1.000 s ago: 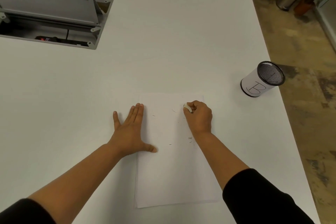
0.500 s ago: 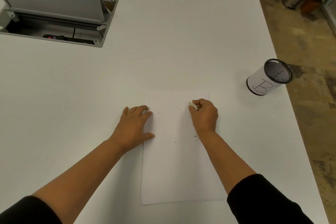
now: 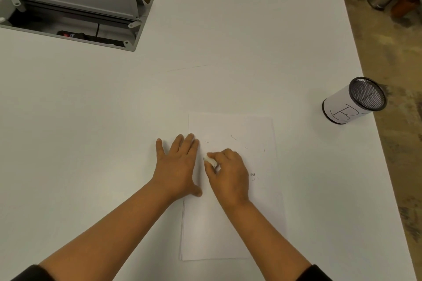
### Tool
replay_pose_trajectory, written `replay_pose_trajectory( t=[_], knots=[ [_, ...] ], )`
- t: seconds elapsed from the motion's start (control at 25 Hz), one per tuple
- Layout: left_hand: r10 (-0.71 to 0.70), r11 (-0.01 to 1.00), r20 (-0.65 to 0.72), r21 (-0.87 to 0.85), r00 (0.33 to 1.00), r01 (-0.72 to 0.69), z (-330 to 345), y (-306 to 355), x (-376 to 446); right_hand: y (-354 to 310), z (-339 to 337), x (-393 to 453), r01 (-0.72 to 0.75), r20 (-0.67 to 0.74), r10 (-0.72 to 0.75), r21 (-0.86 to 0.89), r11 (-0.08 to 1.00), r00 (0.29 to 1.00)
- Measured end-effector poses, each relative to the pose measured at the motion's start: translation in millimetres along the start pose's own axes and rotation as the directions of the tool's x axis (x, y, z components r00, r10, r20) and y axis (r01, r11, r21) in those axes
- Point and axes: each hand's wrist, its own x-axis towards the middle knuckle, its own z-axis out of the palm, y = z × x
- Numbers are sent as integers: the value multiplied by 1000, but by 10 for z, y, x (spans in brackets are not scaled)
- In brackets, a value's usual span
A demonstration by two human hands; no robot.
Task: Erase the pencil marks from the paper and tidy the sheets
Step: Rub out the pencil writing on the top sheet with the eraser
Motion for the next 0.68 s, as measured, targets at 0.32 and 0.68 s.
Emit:
replay_pose_trajectory(
  t=[0.32, 0.68],
  knots=[
    [-10, 1000, 5, 14, 1000, 10, -15, 33, 13, 22, -41, 6, -29, -11, 29, -14, 999, 1000],
    [-9, 998, 9, 61, 1000, 9, -73, 80, 18, -81, 69, 428, -73, -17, 73, -27, 997, 997]
  ],
)
